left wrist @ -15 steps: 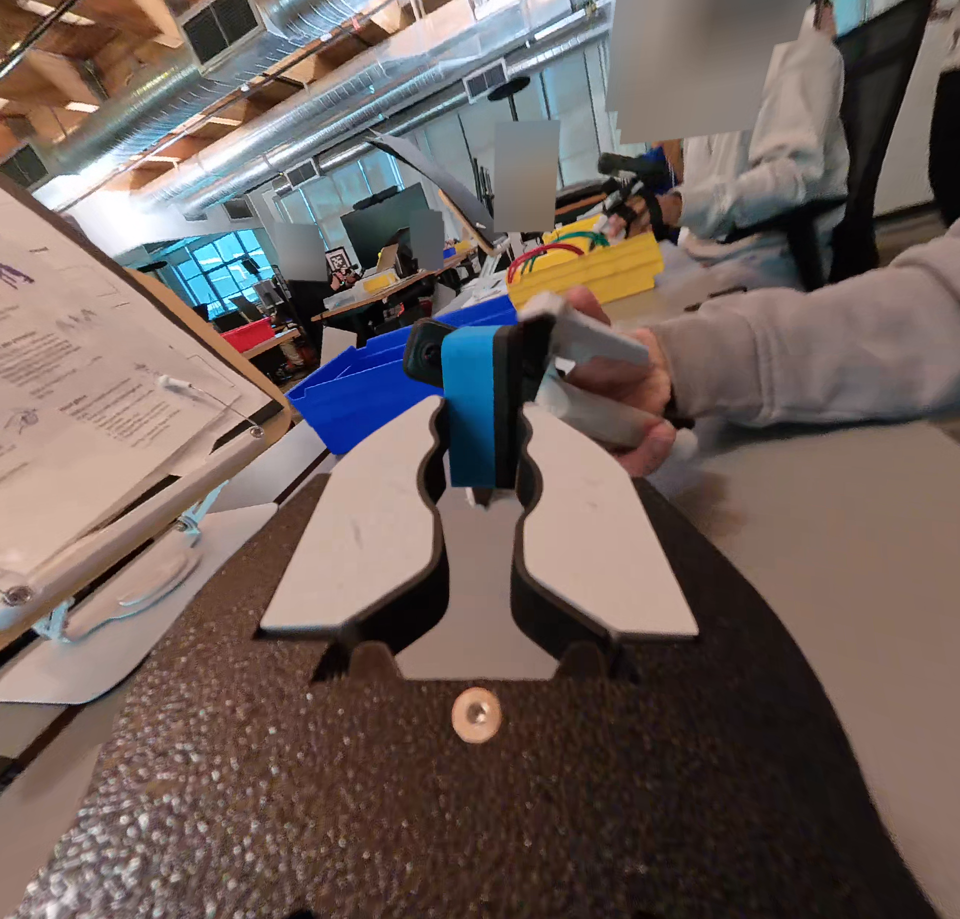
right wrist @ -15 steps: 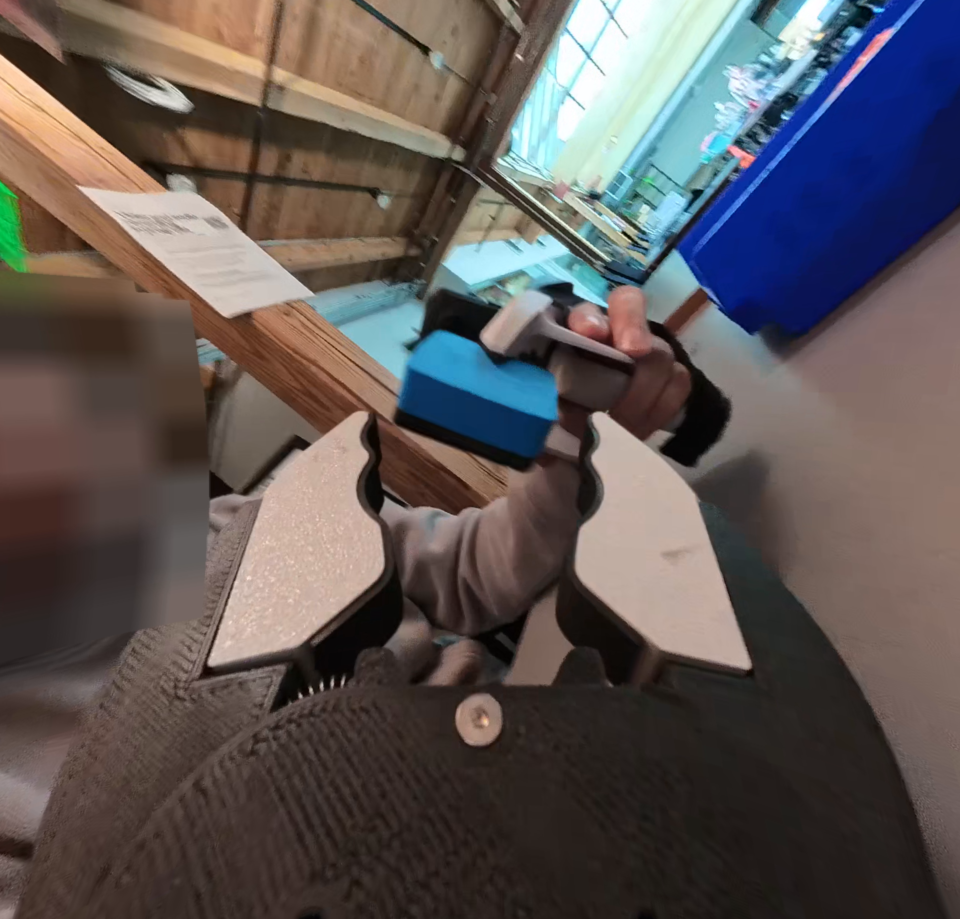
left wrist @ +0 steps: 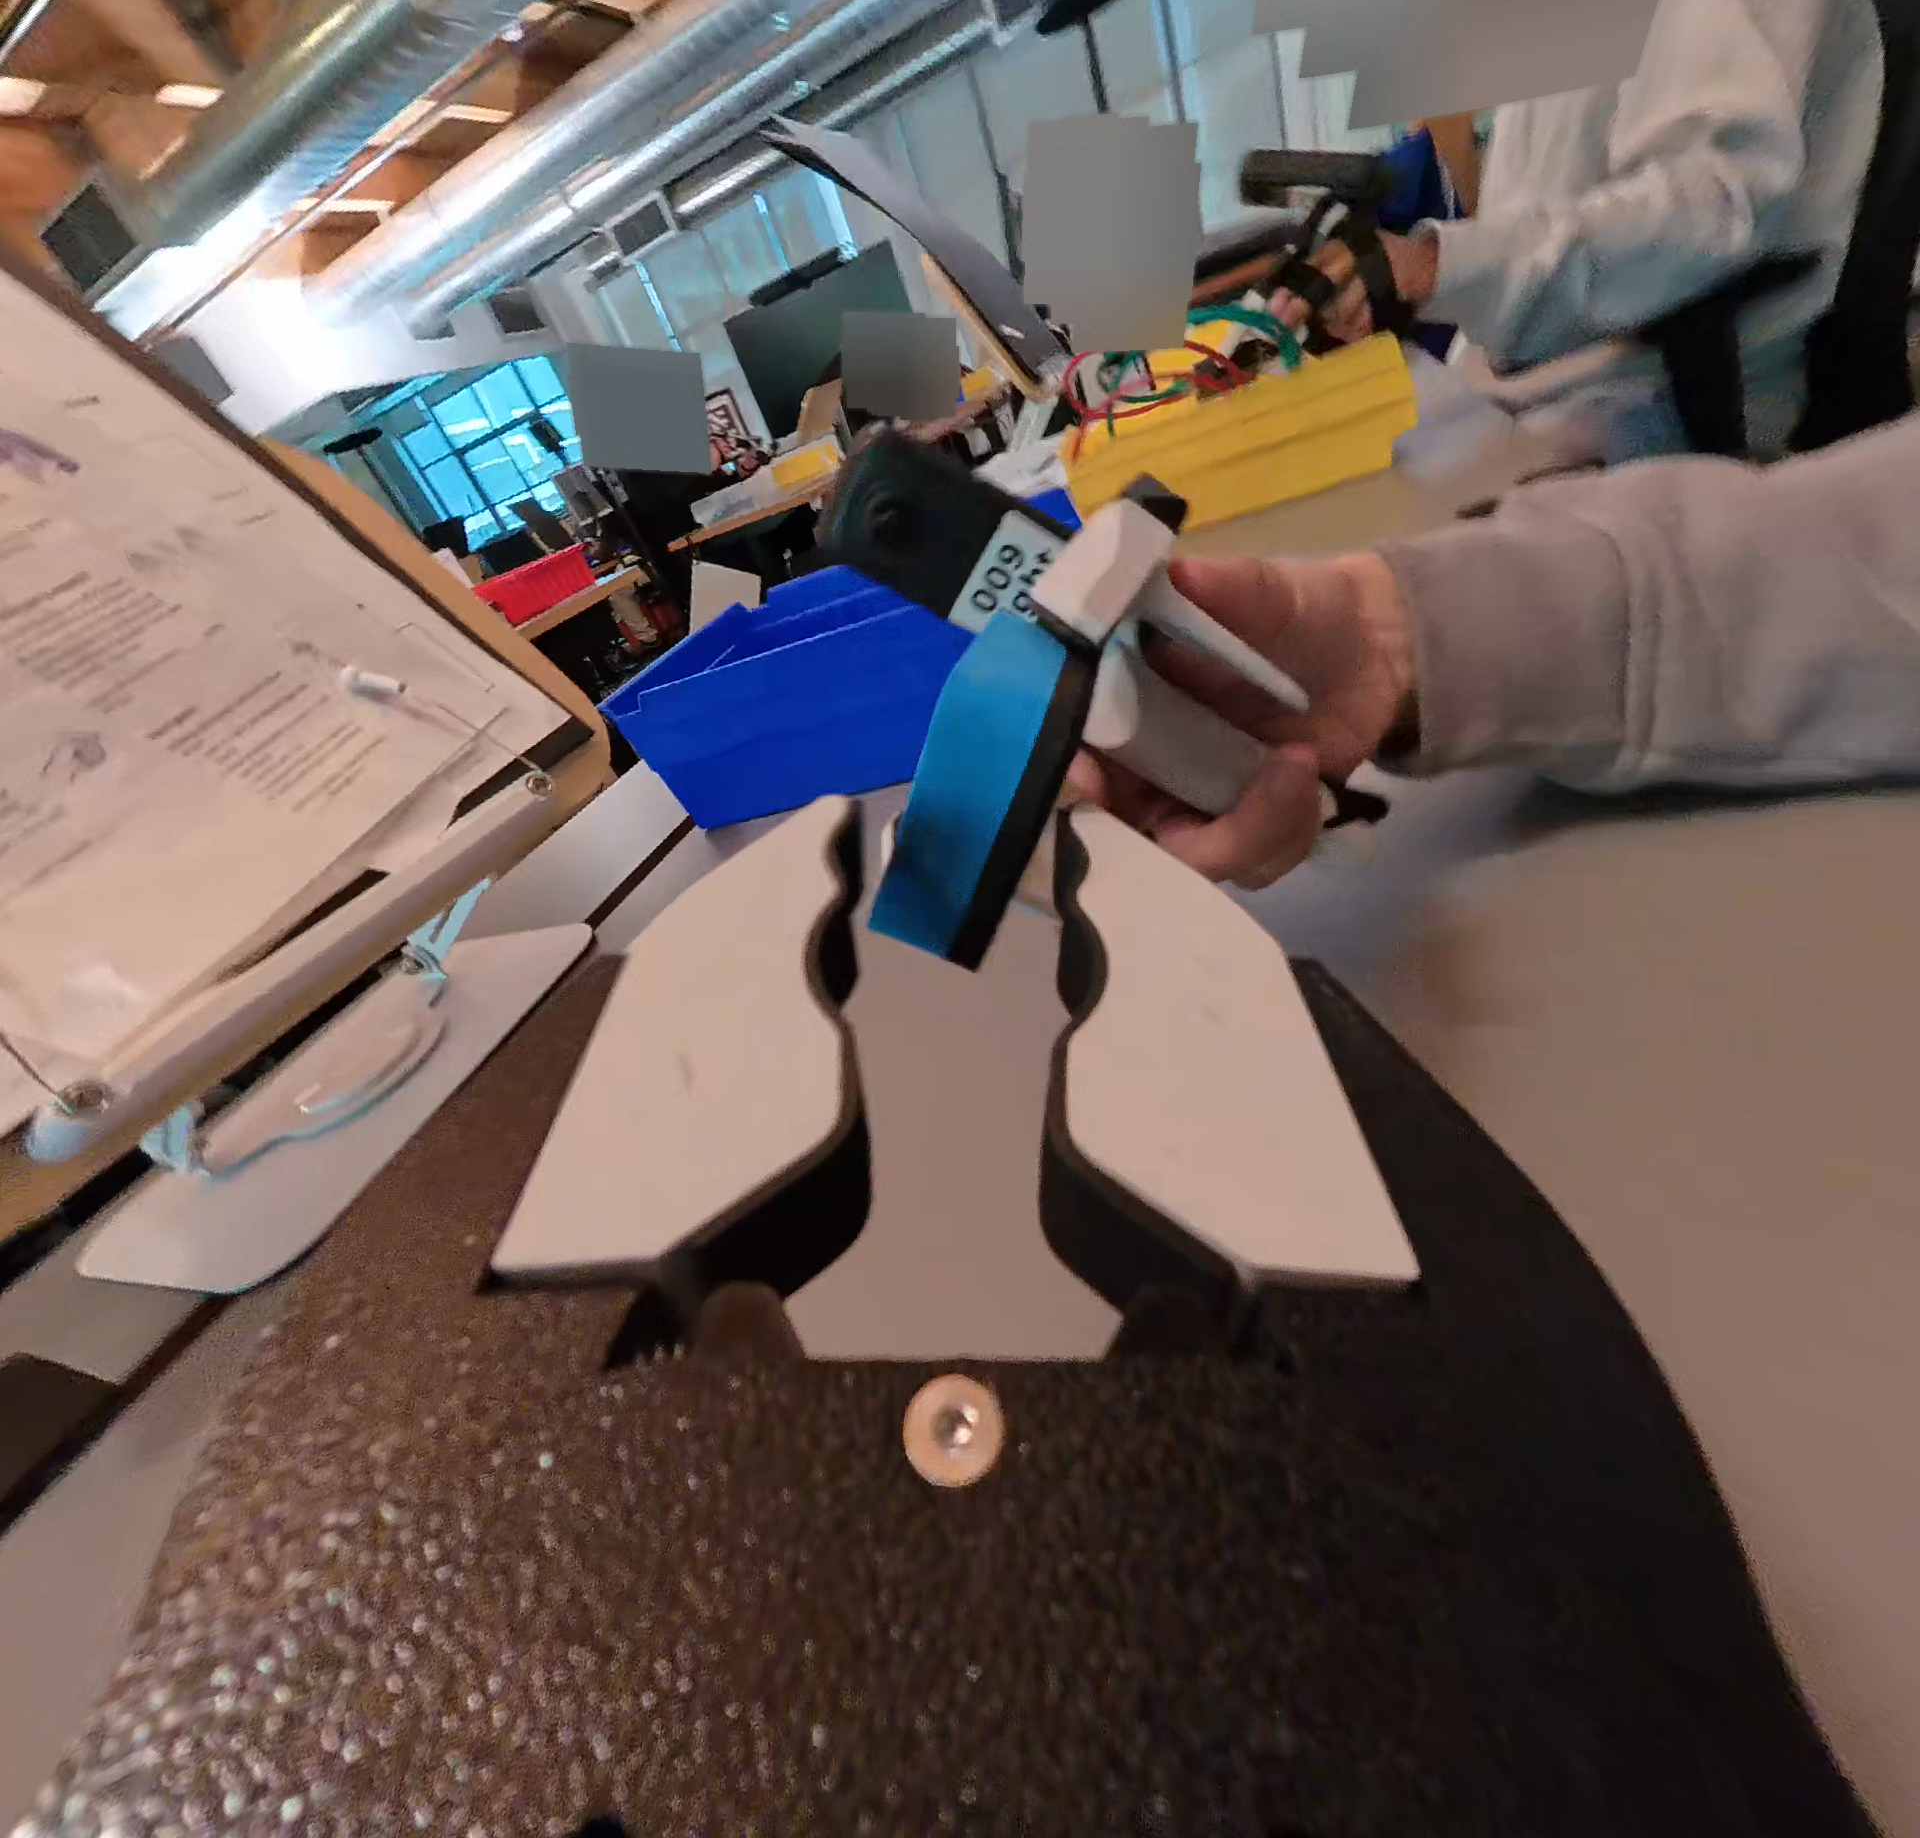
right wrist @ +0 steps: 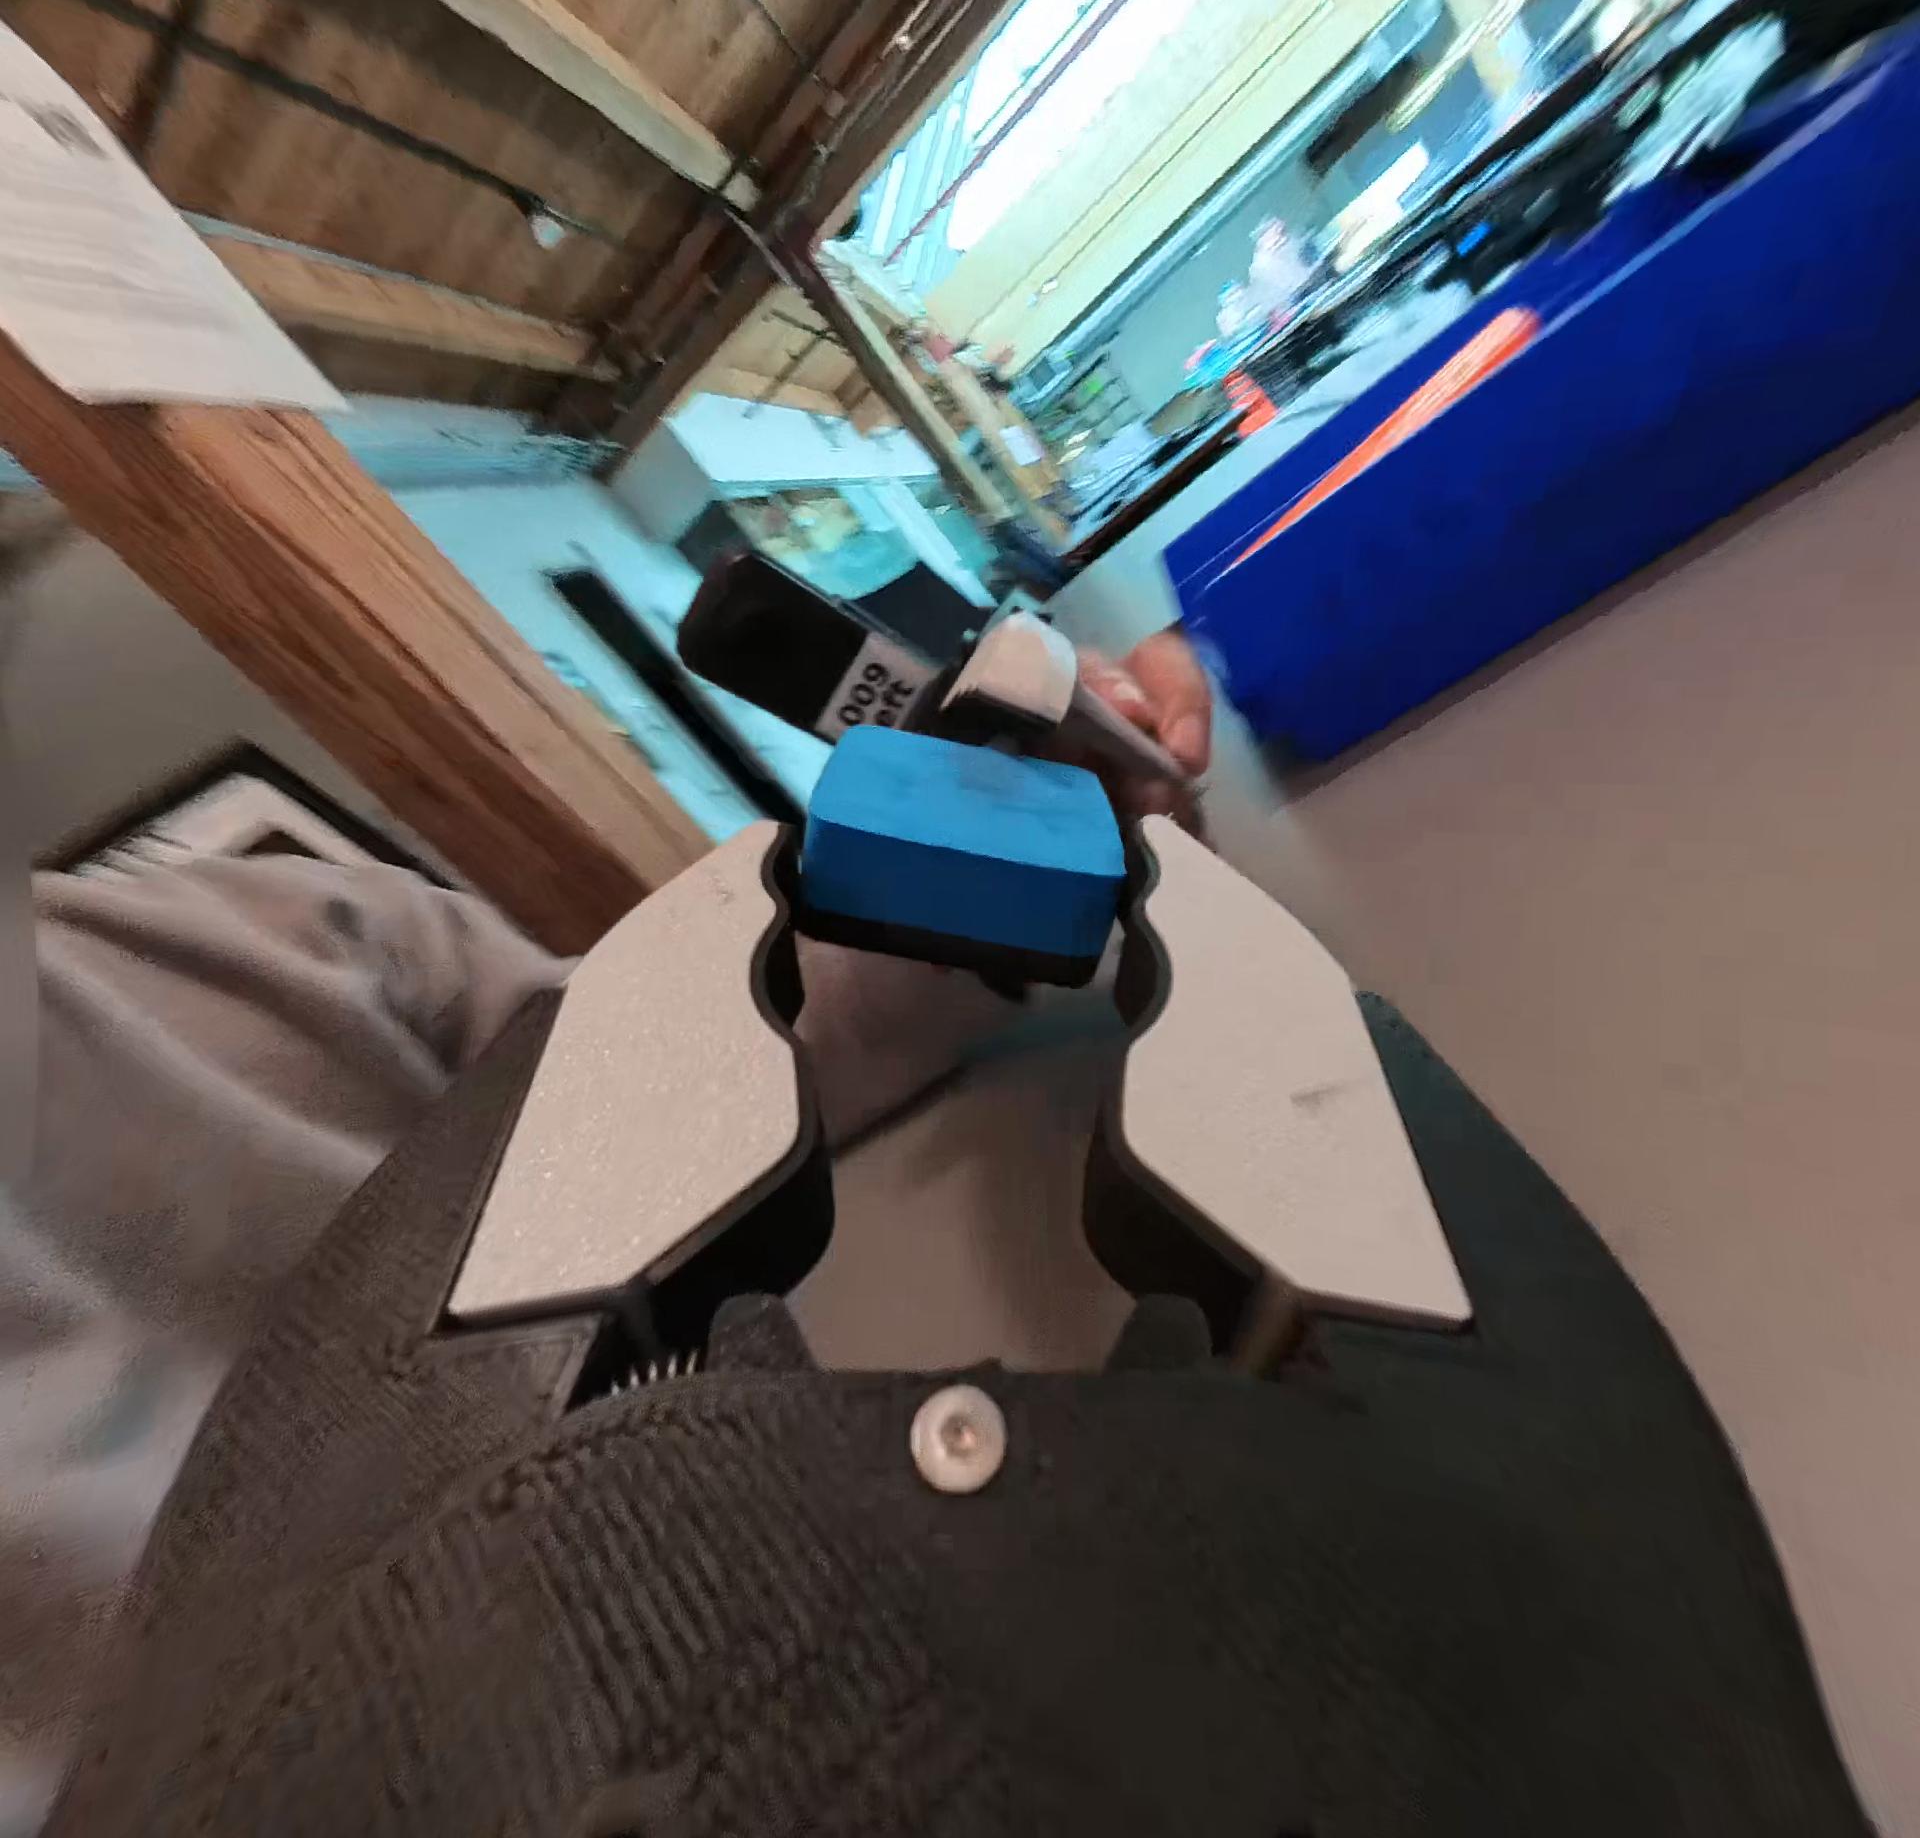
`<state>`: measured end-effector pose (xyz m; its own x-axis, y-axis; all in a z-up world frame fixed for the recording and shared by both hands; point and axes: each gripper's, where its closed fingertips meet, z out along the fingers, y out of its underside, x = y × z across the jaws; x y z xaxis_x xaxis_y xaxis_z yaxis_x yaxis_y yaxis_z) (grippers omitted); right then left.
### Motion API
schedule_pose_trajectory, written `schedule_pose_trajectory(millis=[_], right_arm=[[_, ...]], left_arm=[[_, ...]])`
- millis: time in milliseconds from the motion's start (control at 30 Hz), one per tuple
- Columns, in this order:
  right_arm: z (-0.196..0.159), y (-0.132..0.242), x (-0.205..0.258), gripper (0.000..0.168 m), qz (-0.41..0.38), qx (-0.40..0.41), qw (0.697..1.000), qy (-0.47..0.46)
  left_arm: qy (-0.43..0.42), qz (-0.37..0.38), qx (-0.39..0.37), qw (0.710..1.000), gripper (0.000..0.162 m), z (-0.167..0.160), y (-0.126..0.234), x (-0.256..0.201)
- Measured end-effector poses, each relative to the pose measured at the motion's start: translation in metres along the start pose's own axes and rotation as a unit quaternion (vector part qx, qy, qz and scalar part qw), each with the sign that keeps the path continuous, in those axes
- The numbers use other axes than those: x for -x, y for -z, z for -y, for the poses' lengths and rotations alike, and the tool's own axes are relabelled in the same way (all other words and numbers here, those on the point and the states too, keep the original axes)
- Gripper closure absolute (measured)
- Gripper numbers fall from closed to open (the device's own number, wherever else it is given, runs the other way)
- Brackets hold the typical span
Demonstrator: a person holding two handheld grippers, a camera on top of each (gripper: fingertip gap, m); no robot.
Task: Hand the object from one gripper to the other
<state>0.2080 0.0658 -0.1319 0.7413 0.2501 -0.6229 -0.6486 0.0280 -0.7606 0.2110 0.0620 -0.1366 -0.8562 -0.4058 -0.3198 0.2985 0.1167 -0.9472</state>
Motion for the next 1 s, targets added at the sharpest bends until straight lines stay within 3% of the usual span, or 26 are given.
schedule_pose_trajectory(millis=[67, 133, 200, 267, 367, 400, 433, 533, 600, 733, 933, 1000], right_arm=[[0.019, 0.009, -0.004, 0.109, -0.072, -0.03, 0.99, 0.119], [0.046, 0.031, -0.009, 0.109, -0.185, -0.063, 0.948, 0.252], [0.079, 0.068, -0.011, 0.109, -0.325, -0.102, 0.869, 0.358], [0.112, 0.121, -0.004, 0.109, -0.468, -0.145, 0.768, 0.413], [0.139, 0.226, 0.015, 0.109, -0.661, -0.179, 0.603, 0.41], [0.139, 0.258, 0.017, 0.109, -0.705, -0.166, 0.565, 0.394], [0.134, 0.286, 0.012, 0.109, -0.74, -0.145, 0.547, 0.364], [0.11, 0.341, -0.019, 0.108, -0.78, -0.091, 0.55, 0.284], [0.098, 0.349, -0.044, 0.108, -0.77, -0.039, 0.576, 0.269], [0.089, 0.345, -0.064, 0.108, -0.761, 0.039, 0.578, 0.293], [0.087, 0.342, -0.07, 0.108, -0.744, 0.016, 0.596, 0.301], [0.091, 0.346, -0.065, 0.105, -0.754, 0.008, 0.572, 0.322]], left_arm=[[0.04, 0.004, -0.013, 0.999, 0.107, 0.004, 0.001, 0.003], [0.071, 0.02, -0.01, 0.997, 0.101, 0.003, 0.002, 0.011], [0.084, 0.026, -0.006, 0.996, 0.099, 0.001, 0.002, 0.014], [0.083, 0.032, 0.007, 0.996, 0.104, -0.005, 0.001, 0.016], [0.071, 0.036, 0.037, 0.996, 0.106, -0.015, -0.002, 0.015], [0.068, 0.035, 0.041, 0.996, 0.106, -0.017, -0.003, 0.014], [0.067, 0.036, 0.044, 0.996, 0.107, -0.018, -0.003, 0.014], [0.079, 0.031, 0.045, 0.995, 0.109, -0.018, -0.005, 0.012], [0.084, 0.03, 0.046, 0.995, 0.11, -0.02, -0.006, 0.012], [0.079, 0.032, 0.057, 0.995, 0.109, -0.024, -0.007, 0.012], [0.094, 0.028, 0.054, 0.994, 0.109, -0.024, -0.007, 0.012], [0.101, 0.027, 0.054, 0.993, 0.109, -0.025, -0.007, 0.012]])
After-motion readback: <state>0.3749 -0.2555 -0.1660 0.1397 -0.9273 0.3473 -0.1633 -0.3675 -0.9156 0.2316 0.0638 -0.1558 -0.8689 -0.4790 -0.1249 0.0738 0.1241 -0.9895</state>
